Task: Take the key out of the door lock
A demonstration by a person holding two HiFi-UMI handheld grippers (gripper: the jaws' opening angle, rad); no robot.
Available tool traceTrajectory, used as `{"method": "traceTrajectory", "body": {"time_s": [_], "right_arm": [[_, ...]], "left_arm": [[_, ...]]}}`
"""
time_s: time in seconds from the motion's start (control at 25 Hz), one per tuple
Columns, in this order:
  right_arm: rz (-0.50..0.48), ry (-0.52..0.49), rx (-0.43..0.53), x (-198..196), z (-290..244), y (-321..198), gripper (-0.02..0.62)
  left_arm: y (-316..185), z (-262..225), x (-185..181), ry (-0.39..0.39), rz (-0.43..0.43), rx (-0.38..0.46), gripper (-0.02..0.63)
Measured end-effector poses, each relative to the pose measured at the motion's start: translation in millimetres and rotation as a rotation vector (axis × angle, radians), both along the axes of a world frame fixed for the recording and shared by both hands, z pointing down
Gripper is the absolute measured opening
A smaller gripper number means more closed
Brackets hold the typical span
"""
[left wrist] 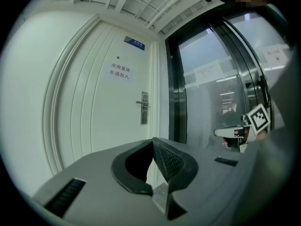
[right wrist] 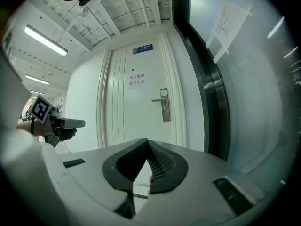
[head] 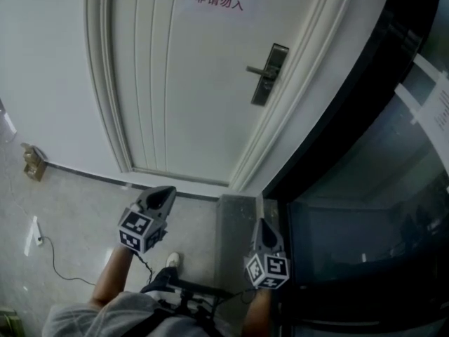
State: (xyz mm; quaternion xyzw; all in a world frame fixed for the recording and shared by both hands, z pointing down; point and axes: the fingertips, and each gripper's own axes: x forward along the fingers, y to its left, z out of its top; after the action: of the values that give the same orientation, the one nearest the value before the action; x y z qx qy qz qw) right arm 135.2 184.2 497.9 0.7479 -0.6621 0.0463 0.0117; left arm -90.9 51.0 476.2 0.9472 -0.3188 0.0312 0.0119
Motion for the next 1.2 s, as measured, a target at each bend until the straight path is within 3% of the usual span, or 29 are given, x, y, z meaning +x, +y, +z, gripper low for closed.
{"method": "traceTrajectory", "body": {"time_s": [0.6,1.2], "right_arm": [[0.027,0.000,-0.021,11.3,-22.3,-123.6,0.012],[0.088,-0.008,-0.012,24.2,-19.7,-192.6,0.011]], "left_arm": [[-129.0,-19.9,14.5,0.010,0.026,-0.024,0.006],[-209.6,-18.7,35.4,0.010,0.084,-0.015,0.005]]}}
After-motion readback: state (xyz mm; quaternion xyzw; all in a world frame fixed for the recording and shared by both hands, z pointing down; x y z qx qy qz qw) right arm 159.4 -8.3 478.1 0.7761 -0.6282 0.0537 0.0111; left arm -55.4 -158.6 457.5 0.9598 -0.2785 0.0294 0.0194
